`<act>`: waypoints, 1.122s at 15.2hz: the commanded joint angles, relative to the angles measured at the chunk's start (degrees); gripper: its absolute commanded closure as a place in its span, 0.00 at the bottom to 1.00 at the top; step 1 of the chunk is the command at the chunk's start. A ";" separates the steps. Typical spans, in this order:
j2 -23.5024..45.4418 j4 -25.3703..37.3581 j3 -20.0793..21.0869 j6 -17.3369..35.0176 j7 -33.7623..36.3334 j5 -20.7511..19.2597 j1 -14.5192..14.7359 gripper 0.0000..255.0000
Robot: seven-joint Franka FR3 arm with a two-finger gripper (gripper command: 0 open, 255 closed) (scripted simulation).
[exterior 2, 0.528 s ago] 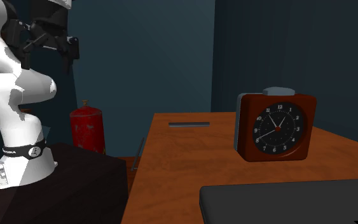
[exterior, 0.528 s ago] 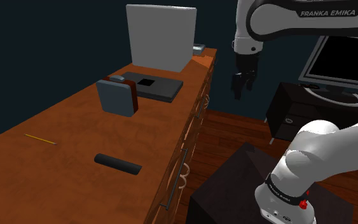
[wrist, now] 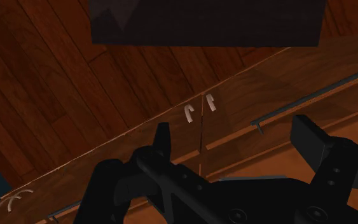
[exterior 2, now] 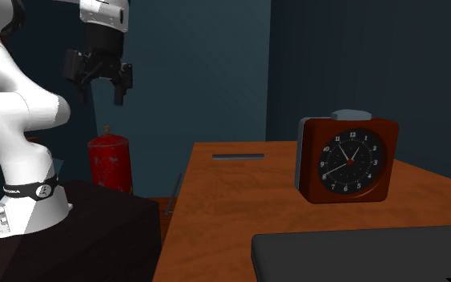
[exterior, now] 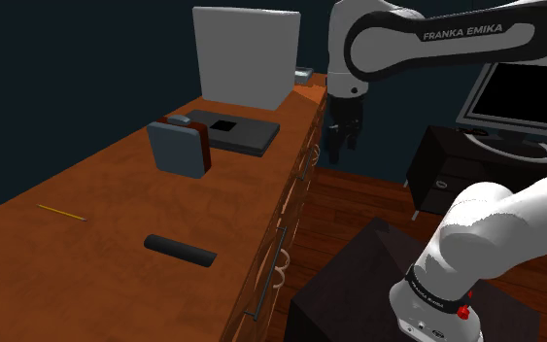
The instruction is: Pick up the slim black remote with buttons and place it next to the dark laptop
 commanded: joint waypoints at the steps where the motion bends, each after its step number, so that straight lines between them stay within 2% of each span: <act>1: 2.28 -0.57 1.14 3.27 0.61 1.22 1.01 0.00; 9: 14.10 2.43 6.59 13.85 3.70 5.14 4.91 0.00; 17: 27.47 9.11 11.82 22.55 7.05 6.01 8.07 0.00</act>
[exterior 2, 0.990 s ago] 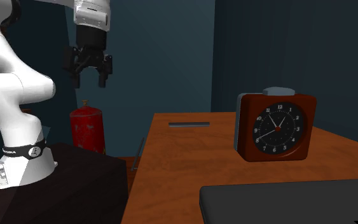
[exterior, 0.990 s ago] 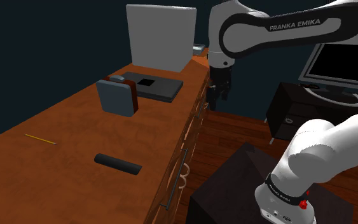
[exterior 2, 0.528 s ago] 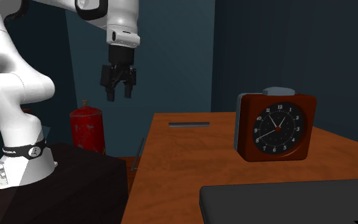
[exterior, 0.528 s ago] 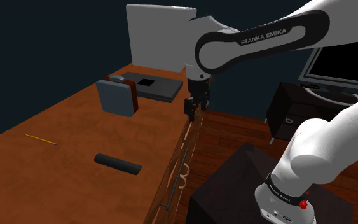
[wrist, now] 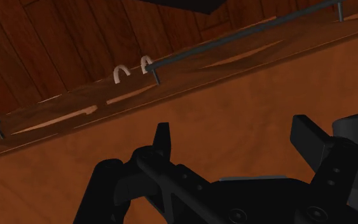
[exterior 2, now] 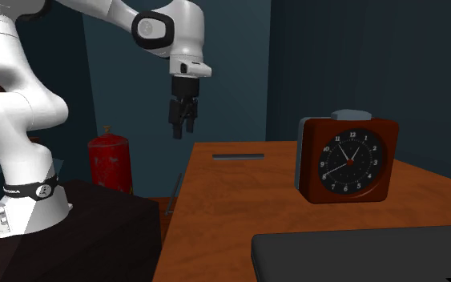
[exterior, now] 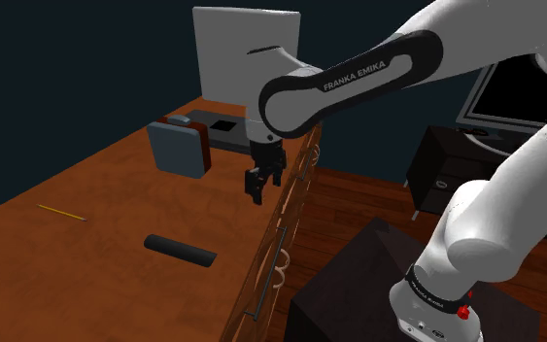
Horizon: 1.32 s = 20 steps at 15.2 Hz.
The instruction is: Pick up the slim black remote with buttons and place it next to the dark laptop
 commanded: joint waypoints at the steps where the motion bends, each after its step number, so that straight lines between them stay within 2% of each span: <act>1: 3.66 2.36 1.31 1.87 1.02 -0.20 0.78 0.00; 9: 18.00 12.85 5.30 7.42 5.39 -3.57 4.32 0.00; 16: 30.91 24.92 6.94 9.42 9.18 -8.48 9.07 0.00; 20: 32.84 24.89 6.73 11.38 9.71 -9.29 9.72 0.00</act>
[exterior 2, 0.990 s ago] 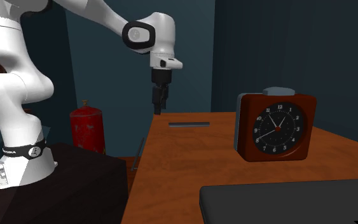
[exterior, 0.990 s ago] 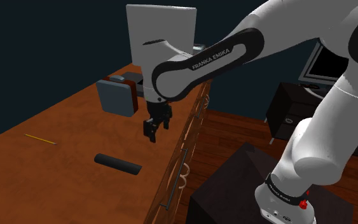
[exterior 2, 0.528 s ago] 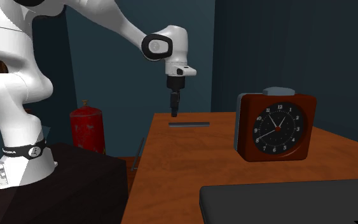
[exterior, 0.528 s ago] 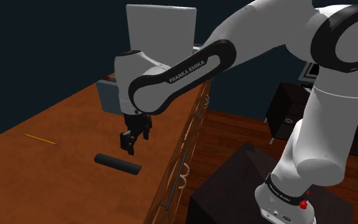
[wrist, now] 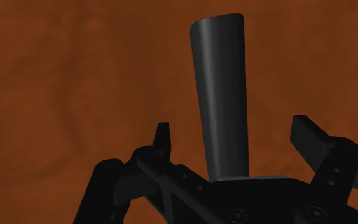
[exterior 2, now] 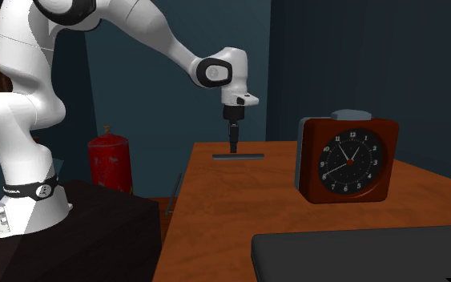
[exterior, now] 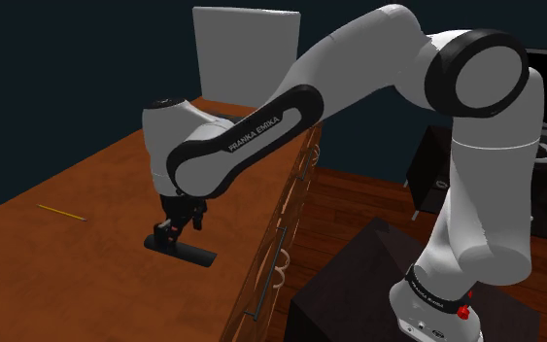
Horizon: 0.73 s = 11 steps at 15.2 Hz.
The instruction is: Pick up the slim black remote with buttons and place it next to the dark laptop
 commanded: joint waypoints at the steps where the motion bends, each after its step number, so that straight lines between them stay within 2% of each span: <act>1: 1.03 -0.25 -0.13 1.28 0.37 -0.47 0.33 0.00; 4: 2.59 -1.01 -0.44 3.52 0.83 -1.18 0.71 0.00; 11: 2.59 -1.01 -0.44 3.52 0.83 -1.18 0.71 0.00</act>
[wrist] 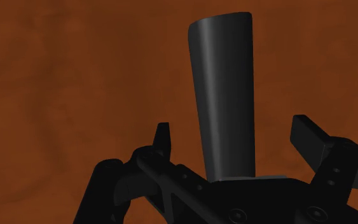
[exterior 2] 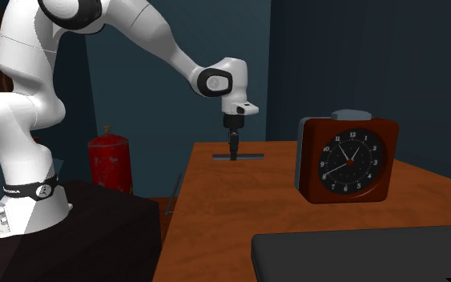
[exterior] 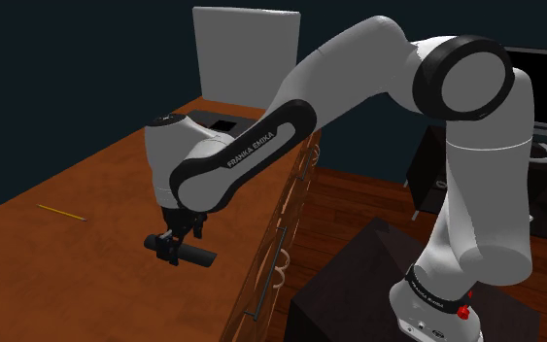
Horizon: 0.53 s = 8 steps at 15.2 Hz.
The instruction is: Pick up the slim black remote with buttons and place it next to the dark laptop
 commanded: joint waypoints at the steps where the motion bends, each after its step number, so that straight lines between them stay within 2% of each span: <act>1: 0.00 0.00 0.00 0.00 0.00 0.00 0.00 0.00; 2: 0.00 0.00 0.00 0.00 0.00 0.00 0.00 1.00; 8: 0.02 0.14 0.01 -0.12 0.03 -0.01 0.03 1.00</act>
